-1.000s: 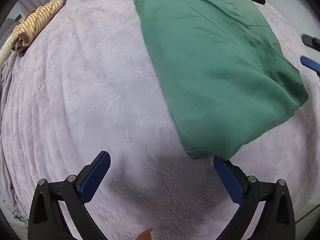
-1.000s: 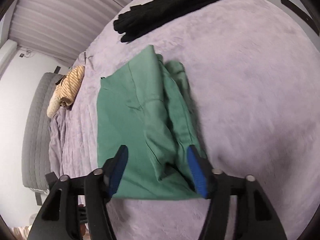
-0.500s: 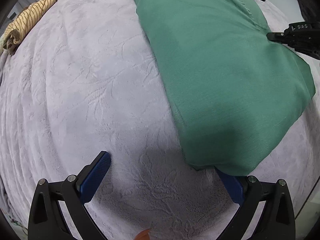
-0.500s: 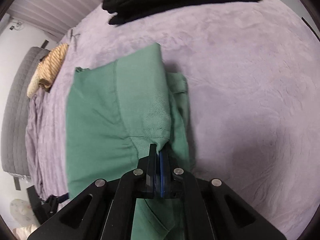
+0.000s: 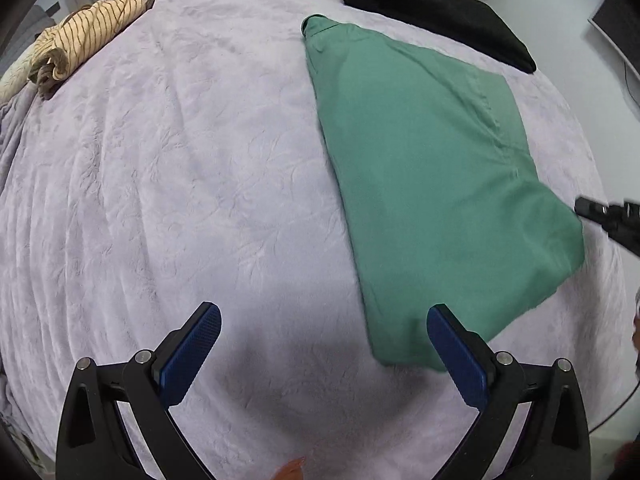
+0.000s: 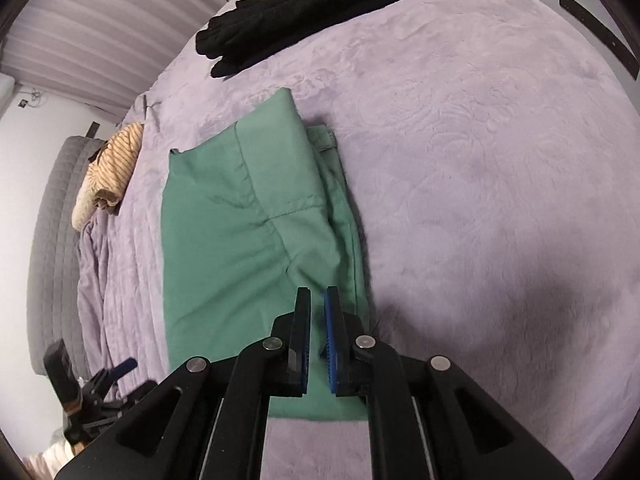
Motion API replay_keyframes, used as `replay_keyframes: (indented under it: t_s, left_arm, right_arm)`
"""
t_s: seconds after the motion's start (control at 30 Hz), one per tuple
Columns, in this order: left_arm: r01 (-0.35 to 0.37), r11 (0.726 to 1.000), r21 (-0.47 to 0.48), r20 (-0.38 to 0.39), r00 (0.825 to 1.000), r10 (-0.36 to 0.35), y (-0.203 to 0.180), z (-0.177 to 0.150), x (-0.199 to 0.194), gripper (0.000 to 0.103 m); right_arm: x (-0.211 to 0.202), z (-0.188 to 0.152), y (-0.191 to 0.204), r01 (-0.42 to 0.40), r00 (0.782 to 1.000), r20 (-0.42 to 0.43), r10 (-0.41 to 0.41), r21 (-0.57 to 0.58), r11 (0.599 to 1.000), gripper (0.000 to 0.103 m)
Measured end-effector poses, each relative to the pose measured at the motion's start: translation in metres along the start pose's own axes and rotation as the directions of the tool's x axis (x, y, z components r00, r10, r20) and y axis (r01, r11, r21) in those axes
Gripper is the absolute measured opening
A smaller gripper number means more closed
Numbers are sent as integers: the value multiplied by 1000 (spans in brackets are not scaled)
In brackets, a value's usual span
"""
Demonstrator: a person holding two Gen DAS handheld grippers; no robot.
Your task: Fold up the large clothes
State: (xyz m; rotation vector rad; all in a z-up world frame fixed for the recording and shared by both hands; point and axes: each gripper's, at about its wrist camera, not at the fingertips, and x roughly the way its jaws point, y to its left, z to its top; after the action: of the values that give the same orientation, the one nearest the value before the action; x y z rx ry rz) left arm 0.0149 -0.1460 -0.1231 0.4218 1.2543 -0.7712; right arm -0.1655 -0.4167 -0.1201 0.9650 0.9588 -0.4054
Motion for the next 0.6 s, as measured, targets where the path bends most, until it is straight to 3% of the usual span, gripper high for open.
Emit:
replay_keyframes:
  t_s: [0.1,0.2,0.27,0.37,0.43,0.47,0.53,0.57,0.6]
  left_arm:
    - [3,1000,28,-9,1000,-3,-16,12,20,103]
    - [-29,996,85,-23,999,31,-28,4,41,103]
    - [-1,998,65,-32,999,3,-22,-2,46,103]
    - [15,999,42,-42,999,-14,-16,-3,44,103]
    - [-4,998,58,-37,999,7,-18,-3,42,103]
    - [-11,998,59,-37,999,13,-21,-4,41,103]
    - [-12,999,47,-40,999,14,-23,-8,38,103]
    - [-11,999,39,-42,999,12,-22,-6,38,103]
    - [-9,999,34,-43,999,11,-20,-6,39,103]
  right_arm:
    - [5,-17,-2,12,1000,-18,-12,9,1000,9]
    - [30,-35,-24,18,996,-88,-10,94,995,7]
    - [45,-47,-43,21,993,-119,-3,156,988,3]
    - [41,-55,-48,4,995,-100,14,180,984,2]
    - [32,-55,-44,40,996,-91,-25,168,985,3]
    - [26,-56,-43,42,996,-82,-29,164,985,9]
    - [10,-55,-35,43,998,-52,-36,135,990,9]
    - [4,-55,-31,45,998,-40,-41,111,993,21]
    - [-1,-54,-26,53,998,-32,-51,83,995,48]
